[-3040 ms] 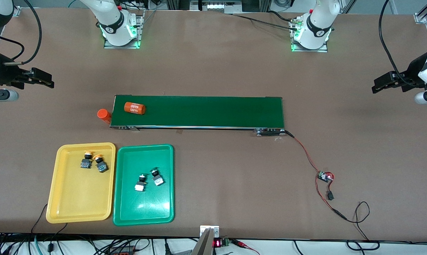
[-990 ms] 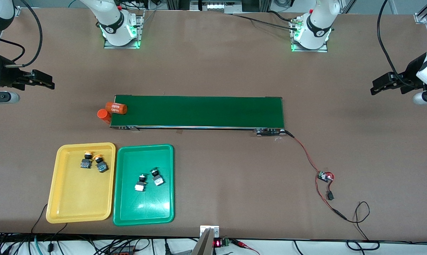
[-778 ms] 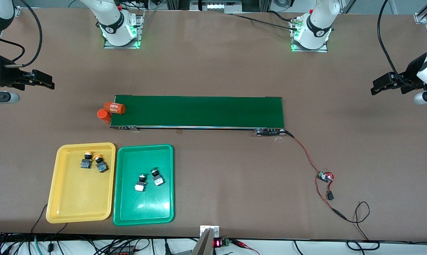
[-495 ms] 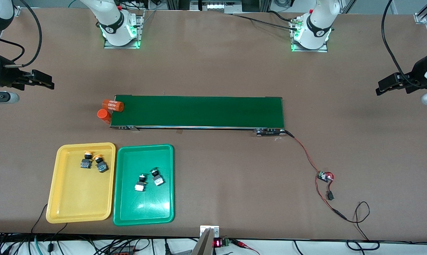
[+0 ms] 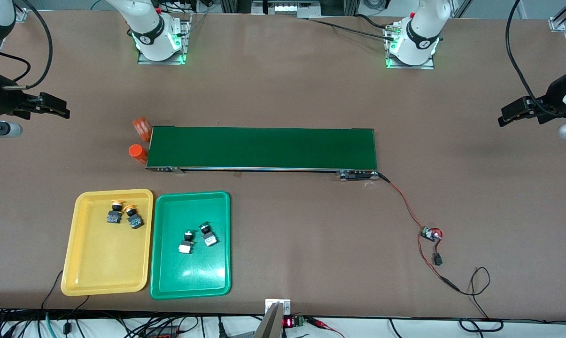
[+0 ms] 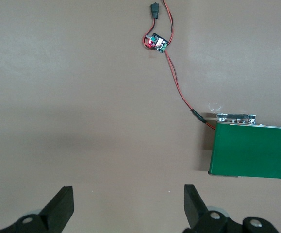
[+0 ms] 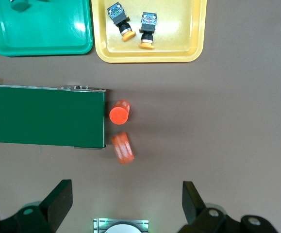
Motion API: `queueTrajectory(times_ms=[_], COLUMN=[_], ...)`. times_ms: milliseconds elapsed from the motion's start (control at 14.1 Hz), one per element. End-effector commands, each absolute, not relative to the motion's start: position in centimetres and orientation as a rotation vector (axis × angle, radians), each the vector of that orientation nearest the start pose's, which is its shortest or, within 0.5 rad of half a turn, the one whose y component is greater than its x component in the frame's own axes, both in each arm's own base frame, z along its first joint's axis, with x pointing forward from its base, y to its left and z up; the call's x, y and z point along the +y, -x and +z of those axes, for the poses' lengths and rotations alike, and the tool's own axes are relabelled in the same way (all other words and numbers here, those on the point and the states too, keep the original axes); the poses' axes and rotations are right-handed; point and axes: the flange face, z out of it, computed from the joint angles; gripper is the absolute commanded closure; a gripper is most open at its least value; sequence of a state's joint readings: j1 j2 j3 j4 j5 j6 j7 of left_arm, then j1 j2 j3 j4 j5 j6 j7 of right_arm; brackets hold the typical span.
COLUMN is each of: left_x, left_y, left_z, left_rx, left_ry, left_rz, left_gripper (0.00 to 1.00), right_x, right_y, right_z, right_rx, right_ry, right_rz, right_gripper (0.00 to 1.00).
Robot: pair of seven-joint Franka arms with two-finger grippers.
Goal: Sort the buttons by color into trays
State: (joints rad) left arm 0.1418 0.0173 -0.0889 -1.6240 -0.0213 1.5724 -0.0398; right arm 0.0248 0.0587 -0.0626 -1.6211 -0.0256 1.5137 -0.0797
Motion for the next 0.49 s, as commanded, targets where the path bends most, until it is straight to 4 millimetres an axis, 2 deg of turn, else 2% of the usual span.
queueTrajectory(times_ms=[0, 424], left_x=[2.54, 2.04], left_y=[-55.45, -55.48], left_z=[59.41, 59.48], left_rx=[-0.158, -0.143], left_ry=[3.172, 3.171], left_rz=[0.092, 0.090], left_gripper=[0.00, 0.00], right_x=[-2.51, -2.53], right_y=[-56.12, -56.06], right_z=[56.79, 56.86], right_rx=[-0.049, -0.049], right_ry=[3.157, 3.159], right_rz=[0.262, 0.263], right_gripper=[0.00, 0.00])
